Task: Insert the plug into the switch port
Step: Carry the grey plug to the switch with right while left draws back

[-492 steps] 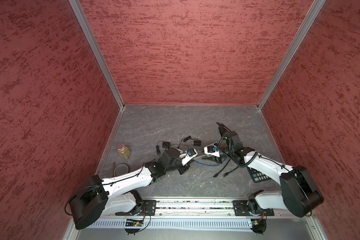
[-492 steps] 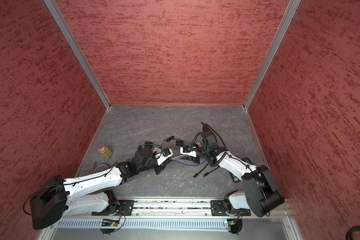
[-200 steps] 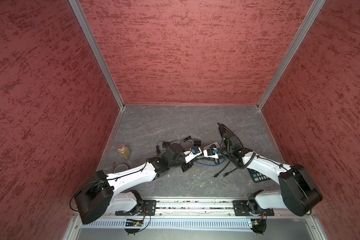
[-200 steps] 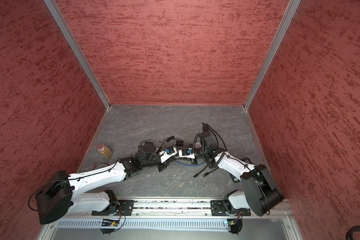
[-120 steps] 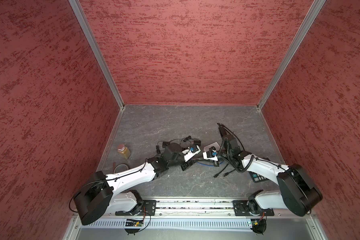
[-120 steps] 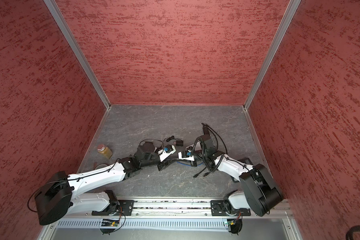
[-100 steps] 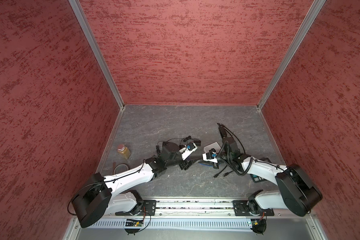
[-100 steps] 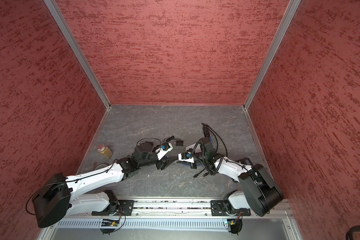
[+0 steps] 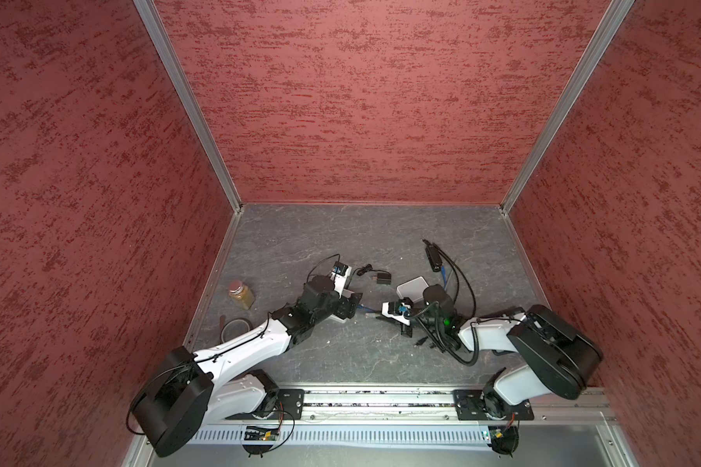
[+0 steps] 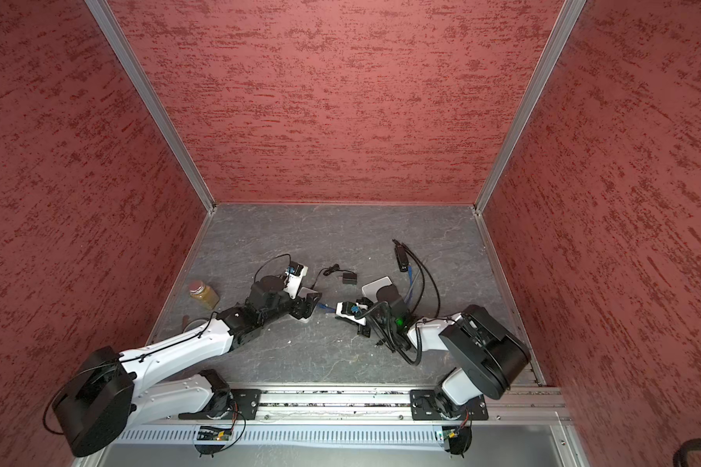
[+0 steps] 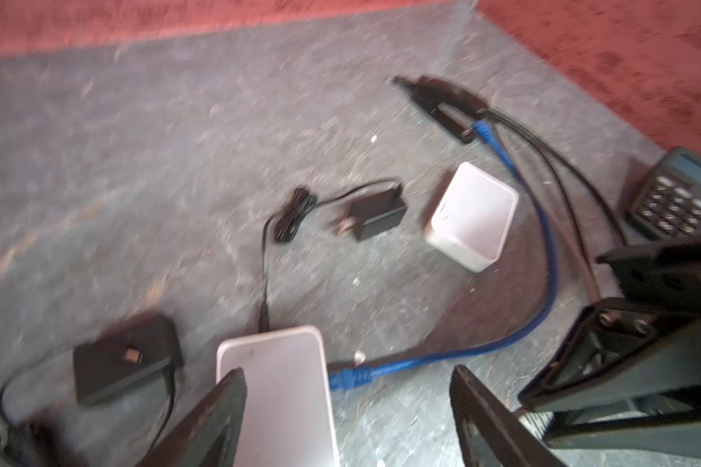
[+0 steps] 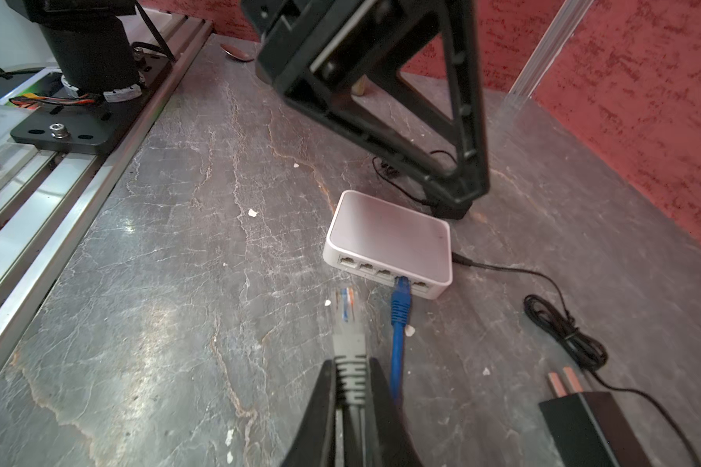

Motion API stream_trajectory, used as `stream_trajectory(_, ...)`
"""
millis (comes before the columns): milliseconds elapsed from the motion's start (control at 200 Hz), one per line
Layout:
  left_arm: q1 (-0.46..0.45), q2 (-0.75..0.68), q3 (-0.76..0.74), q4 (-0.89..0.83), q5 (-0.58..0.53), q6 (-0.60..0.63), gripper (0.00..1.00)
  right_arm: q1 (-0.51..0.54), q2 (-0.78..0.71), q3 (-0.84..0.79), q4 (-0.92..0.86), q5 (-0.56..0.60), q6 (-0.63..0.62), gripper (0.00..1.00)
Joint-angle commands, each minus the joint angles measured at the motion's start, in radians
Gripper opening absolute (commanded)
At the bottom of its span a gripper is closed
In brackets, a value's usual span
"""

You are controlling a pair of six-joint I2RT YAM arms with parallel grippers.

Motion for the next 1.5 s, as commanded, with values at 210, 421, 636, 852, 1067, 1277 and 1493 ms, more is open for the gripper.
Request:
stream_trajectory(210,0.01,0.013,-0.101,-0.033,-0.168,-0.242,0.76,0.108,0.189,-0.028,0.388,0.237,0.188,0.0)
stream_trajectory(421,0.049,0.06,-0.147,0.059,-0.13,-0.266,0.76,0.17,0.288,-0.02,0.504,0.337,0.218,0.0)
stream_trajectory(636,0.098,0.133,-0.177,0.17,-0.037,-0.272,0.76,0.19,0.319,0.008,0.478,0.371,0.215,0.0)
stream_trajectory(852,0.098,0.192,-0.183,0.261,0.013,-0.275,0.74,0.198,0.312,0.036,0.388,0.394,0.185,0.0)
stream_trajectory(1067,0.098,0.196,-0.18,0.297,0.028,-0.274,0.73,0.211,0.293,0.075,0.24,0.402,0.13,0.0)
stream_trajectory(1277,0.096,0.229,-0.18,0.323,0.04,-0.291,0.71,0.223,0.304,0.088,0.234,0.457,0.136,0.0)
stream_trajectory(1493,0.07,0.286,-0.17,0.356,0.05,-0.327,0.68,0.234,0.329,0.097,0.268,0.499,0.152,0.0)
